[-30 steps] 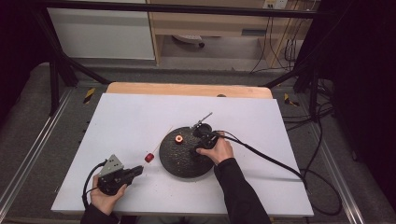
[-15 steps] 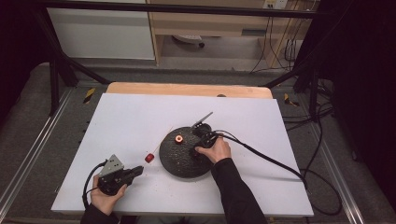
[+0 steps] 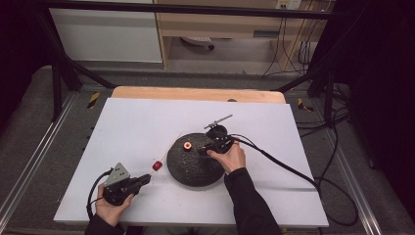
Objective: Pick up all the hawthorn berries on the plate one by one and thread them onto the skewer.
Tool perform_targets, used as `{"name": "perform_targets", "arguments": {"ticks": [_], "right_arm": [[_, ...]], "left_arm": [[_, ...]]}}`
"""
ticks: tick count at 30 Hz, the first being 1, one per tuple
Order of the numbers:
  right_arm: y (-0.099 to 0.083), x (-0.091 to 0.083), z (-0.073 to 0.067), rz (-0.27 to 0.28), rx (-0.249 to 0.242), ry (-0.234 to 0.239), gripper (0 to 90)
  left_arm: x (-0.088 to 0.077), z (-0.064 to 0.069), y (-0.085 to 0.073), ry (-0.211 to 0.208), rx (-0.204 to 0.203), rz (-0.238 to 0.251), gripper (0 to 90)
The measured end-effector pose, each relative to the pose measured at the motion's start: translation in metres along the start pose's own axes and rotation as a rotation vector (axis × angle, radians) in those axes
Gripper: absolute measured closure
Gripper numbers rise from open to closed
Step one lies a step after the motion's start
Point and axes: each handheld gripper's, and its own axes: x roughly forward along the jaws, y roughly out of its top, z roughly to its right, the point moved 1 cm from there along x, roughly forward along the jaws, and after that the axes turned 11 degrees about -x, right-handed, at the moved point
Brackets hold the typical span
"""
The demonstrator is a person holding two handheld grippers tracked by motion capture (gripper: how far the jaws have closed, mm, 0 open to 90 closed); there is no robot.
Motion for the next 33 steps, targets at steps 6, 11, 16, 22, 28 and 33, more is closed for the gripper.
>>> {"name": "perform_targets", "arguments": {"ticks": [6, 11, 16, 22, 28, 33], "right_arm": [[-0.004, -0.024, -0.001, 0.176, 0.01, -0.003, 60.6], [-0.012, -0.037, -0.002, 0.326, 0.057, 0.003, 60.7], [-0.018, -0.043, -0.003, 0.471, 0.105, 0.003, 60.7], [-0.023, -0.041, -0.006, 0.633, 0.17, 0.008, 60.7], [-0.025, -0.033, -0.01, 0.765, 0.205, -0.006, 60.8], [-0.025, -0.025, -0.015, 0.857, 0.231, -0.011, 60.8]], "left_arm": [[0.0, 0.002, 0.0, -0.005, 0.006, 0.004, 88.1], [0.001, 0.005, -0.001, -0.009, 0.008, 0.006, 88.1], [0.001, 0.006, -0.001, -0.016, 0.011, 0.009, 88.1], [0.001, 0.01, -0.001, -0.026, 0.011, 0.021, 88.1], [0.0, 0.015, -0.001, -0.042, 0.015, 0.039, 88.1], [0.0, 0.02, -0.002, -0.057, 0.023, 0.043, 88.0]]}}
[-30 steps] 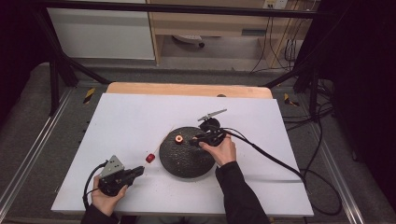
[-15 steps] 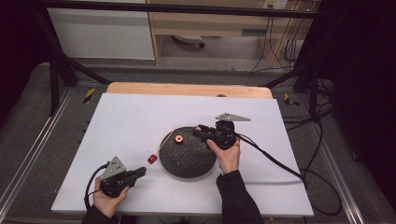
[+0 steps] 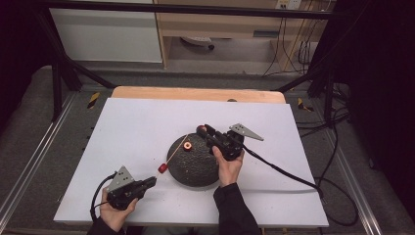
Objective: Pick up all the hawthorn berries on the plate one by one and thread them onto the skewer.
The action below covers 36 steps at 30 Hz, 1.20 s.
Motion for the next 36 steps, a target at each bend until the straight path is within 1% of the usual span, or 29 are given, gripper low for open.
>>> {"name": "perform_targets", "arguments": {"ticks": [3, 6, 8, 13, 18, 22, 30, 36], "right_arm": [[-0.003, 0.003, -0.001, 0.041, 0.012, 0.003, 60.8], [-0.007, 0.006, -0.001, 0.07, -0.002, 0.004, 60.8], [-0.01, 0.007, -0.001, 0.084, -0.015, 0.0, 60.8], [-0.014, 0.009, -0.002, 0.114, -0.03, -0.011, 60.8], [-0.017, 0.01, -0.003, 0.134, -0.037, 0.004, 60.8], [-0.018, 0.009, -0.005, 0.139, -0.034, 0.014, 60.8], [-0.017, 0.008, -0.005, 0.14, -0.047, 0.01, 60.8], [-0.017, 0.008, -0.005, 0.146, -0.038, 0.013, 60.9]], "left_arm": [[0.001, 0.002, 0.0, -0.007, 0.003, 0.001, 88.0], [0.001, 0.004, 0.0, -0.015, 0.002, 0.002, 88.0], [0.001, 0.005, 0.0, -0.02, 0.004, 0.001, 88.0], [0.003, 0.008, 0.0, -0.032, 0.003, 0.0, 88.0], [0.006, 0.012, 0.0, -0.036, 0.002, 0.001, 88.0], [0.007, 0.014, 0.0, -0.033, 0.001, 0.005, 88.1], [0.007, 0.014, 0.0, -0.03, -0.007, 0.012, 88.1], [0.007, 0.015, 0.0, -0.03, -0.01, 0.015, 88.1]]}}
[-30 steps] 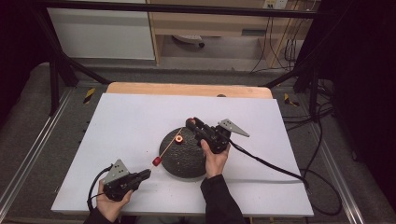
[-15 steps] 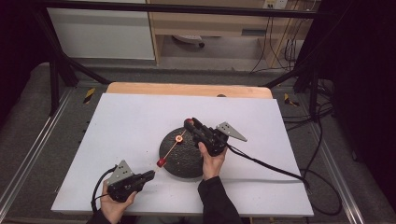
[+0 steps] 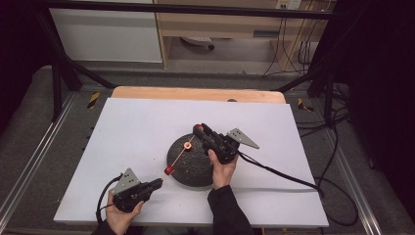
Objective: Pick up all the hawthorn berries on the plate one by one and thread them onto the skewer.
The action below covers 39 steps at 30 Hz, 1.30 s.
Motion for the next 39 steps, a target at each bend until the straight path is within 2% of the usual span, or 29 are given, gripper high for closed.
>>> {"name": "perform_targets", "arguments": {"ticks": [11, 21, 25, 31, 39], "right_arm": [[0.001, 0.0, 0.001, -0.006, -0.009, -0.004, 61.0], [-0.005, 0.001, -0.001, -0.008, -0.011, 0.008, 60.9], [-0.007, 0.0, -0.003, -0.005, -0.01, 0.017, 61.0], [-0.009, -0.001, -0.005, -0.003, -0.004, 0.026, 61.0], [-0.01, -0.003, -0.007, -0.016, 0.001, 0.038, 60.9]], "left_arm": [[0.0, 0.002, 0.0, -0.005, 0.0, 0.013, 88.1], [0.005, 0.007, 0.003, 0.006, -0.032, 0.032, 88.2], [0.007, 0.011, 0.005, 0.008, -0.051, 0.059, 88.3], [0.01, 0.019, 0.006, 0.021, -0.064, 0.084, 88.3], [0.015, 0.022, 0.01, 0.027, -0.073, 0.094, 88.2]]}}
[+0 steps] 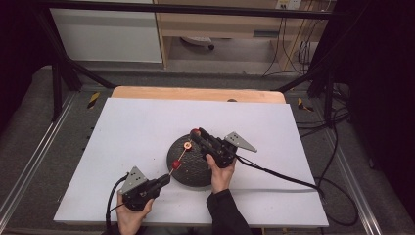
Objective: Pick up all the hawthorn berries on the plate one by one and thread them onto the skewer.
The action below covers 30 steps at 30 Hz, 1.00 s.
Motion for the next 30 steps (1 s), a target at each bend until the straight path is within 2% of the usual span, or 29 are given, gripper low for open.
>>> {"name": "perform_targets", "arguments": {"ticks": [22, 30], "right_arm": [[-0.005, -0.005, -0.007, -0.045, 0.021, 0.044, 61.0], [-0.007, -0.006, -0.008, -0.06, 0.014, 0.049, 61.0]], "left_arm": [[0.025, 0.005, 0.025, -0.013, 0.0, 0.021, 88.2], [0.029, 0.005, 0.027, -0.015, 0.005, 0.015, 88.2]]}}
